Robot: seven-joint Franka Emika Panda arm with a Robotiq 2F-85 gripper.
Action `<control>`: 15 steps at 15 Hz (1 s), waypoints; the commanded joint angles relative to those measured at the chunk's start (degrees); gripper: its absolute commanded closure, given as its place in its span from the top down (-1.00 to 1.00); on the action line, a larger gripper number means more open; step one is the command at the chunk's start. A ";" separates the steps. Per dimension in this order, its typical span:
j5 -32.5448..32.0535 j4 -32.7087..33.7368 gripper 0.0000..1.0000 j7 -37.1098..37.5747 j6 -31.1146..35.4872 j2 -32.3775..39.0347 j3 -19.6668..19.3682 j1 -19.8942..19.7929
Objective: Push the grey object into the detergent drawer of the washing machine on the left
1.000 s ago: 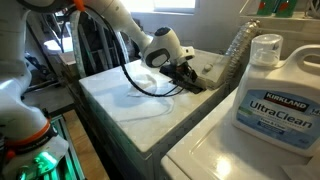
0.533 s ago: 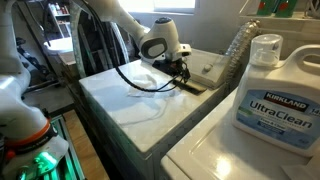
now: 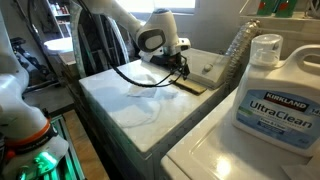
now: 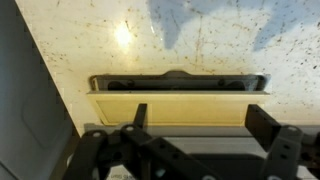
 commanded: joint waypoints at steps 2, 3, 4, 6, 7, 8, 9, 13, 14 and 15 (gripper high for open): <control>1.08 -0.52 1.00 -0.67 1.88 1.09 -0.74 0.98; 1.29 -0.35 1.00 -1.29 2.86 1.78 -0.56 0.91; 2.48 0.00 1.00 -2.73 4.31 2.72 0.07 0.43; 3.67 0.30 1.00 -4.32 6.38 3.99 1.09 -0.17; 4.12 0.21 1.00 -4.84 6.96 4.26 1.56 -0.44; 4.39 0.09 1.00 -4.99 6.72 4.16 1.94 -0.66; 4.01 0.02 1.00 -4.24 6.09 3.95 1.80 -0.53; -1.10 -0.81 1.00 3.72 -0.95 0.45 -2.21 2.06; -1.93 -0.87 1.00 4.50 -4.49 -0.82 -2.72 2.16; -2.74 -1.02 1.00 5.06 -7.61 -2.10 -3.24 2.31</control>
